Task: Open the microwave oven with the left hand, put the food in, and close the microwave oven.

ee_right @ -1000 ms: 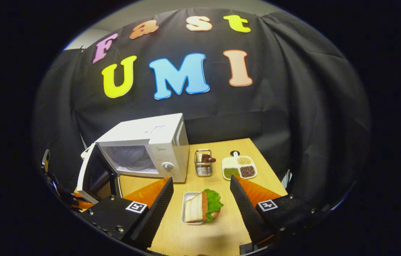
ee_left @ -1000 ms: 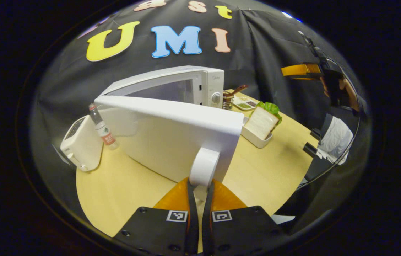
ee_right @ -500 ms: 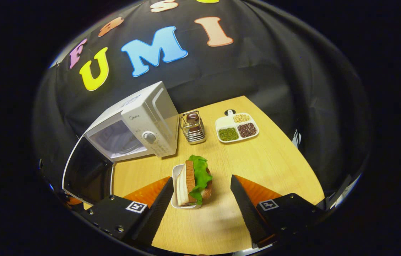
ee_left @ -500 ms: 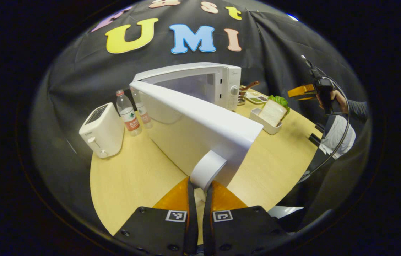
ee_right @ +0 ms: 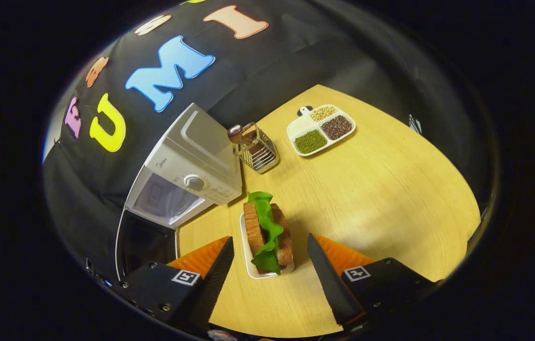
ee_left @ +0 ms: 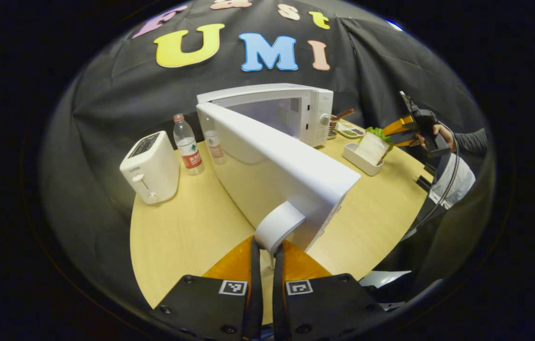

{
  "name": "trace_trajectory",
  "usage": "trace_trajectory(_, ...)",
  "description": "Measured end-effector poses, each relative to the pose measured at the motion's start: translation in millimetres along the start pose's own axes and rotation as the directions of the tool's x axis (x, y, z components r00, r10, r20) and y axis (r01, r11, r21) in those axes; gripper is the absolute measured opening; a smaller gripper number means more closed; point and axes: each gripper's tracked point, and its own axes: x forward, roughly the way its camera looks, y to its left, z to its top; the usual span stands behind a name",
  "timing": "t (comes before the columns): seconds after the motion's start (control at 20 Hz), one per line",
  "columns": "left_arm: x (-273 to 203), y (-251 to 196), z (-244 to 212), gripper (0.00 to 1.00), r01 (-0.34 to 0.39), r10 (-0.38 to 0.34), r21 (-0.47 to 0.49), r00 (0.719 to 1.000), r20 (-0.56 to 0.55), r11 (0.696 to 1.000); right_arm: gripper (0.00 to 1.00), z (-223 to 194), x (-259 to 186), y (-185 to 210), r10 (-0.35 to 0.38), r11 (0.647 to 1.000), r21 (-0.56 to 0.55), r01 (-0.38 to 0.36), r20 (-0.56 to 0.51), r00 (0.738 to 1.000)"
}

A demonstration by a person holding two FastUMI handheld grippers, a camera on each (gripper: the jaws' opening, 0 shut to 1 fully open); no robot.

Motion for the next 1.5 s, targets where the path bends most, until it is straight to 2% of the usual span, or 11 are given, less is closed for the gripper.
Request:
trace_trajectory(0.4, -27, 29, 5, 0.3, -0.033, 0.038, -0.06, 0.996, 0.08, 0.998, 0.94, -18, 14, -8, -0.018, 0.999, -0.036, 0.016, -0.075, 0.997)
trace_trajectory(0.65, -63, 46, 4, 0.35, -0.137, 0.152, -0.122, 0.98, 0.127, 0.983, 0.94, -20, 18, -8, -0.029, 0.998, -0.05, 0.025, -0.087, 0.996)
trace_trajectory(0.75, -91, 59, 22, 0.36, -0.236, 0.263, -0.149, 0.944, 0.2, 0.96, 0.87, -21, 22, -10, -0.044, 0.998, -0.054, 0.04, -0.087, 0.995)
trace_trajectory(0.9, -137, 61, 65, 0.93, -0.297, 0.377, -0.269, 0.868, 0.324, 0.916, 0.8, -26, 22, -6, -0.035, 0.998, -0.049, 0.03, -0.108, 0.994)
trace_trajectory(0.95, -152, 60, 83, 1.0, -0.312, 0.409, -0.299, 0.837, 0.362, 0.902, 0.8, -29, 23, -4, -0.032, 0.998, -0.054, 0.026, -0.115, 0.993)
trace_trajectory(1.05, -180, 48, 117, 0.99, -0.317, 0.447, -0.34, 0.783, 0.433, 0.885, 0.8, -31, 23, -5, -0.041, 0.997, -0.076, 0.031, -0.128, 0.991)
trace_trajectory(1.2, -205, 18, 168, 0.94, -0.285, 0.44, -0.348, 0.715, 0.543, 0.893, 0.49, -32, 29, 4, -0.028, 0.998, -0.058, 0.021, -0.119, 0.993)
trace_trajectory(1.25, -208, 4, 185, 0.99, -0.27, 0.424, -0.336, 0.702, 0.573, 0.902, 0.49, -25, 13, 0, -0.038, 0.997, -0.069, 0.031, -0.11, 0.993)
trace_trajectory(1.3, -208, -9, 196, 0.96, -0.26, 0.414, -0.33, 0.689, 0.594, 0.907, 0.32, -27, 16, 6, -0.022, 0.997, -0.071, 0.014, -0.118, 0.993)
trace_trajectory(1.4, -204, -32, 218, 0.95, -0.231, 0.39, -0.322, 0.67, 0.632, 0.918, 0.23, -26, 21, 4, -0.035, 0.993, -0.12, 0.024, -0.09, 0.995)
trace_trajectory(1.5, -190, -53, 231, 0.94, -0.193, 0.364, -0.323, 0.68, 0.636, 0.926, 0.23, -24, 12, 11, -0.022, 0.987, -0.16, 0.014, -0.054, 0.998)
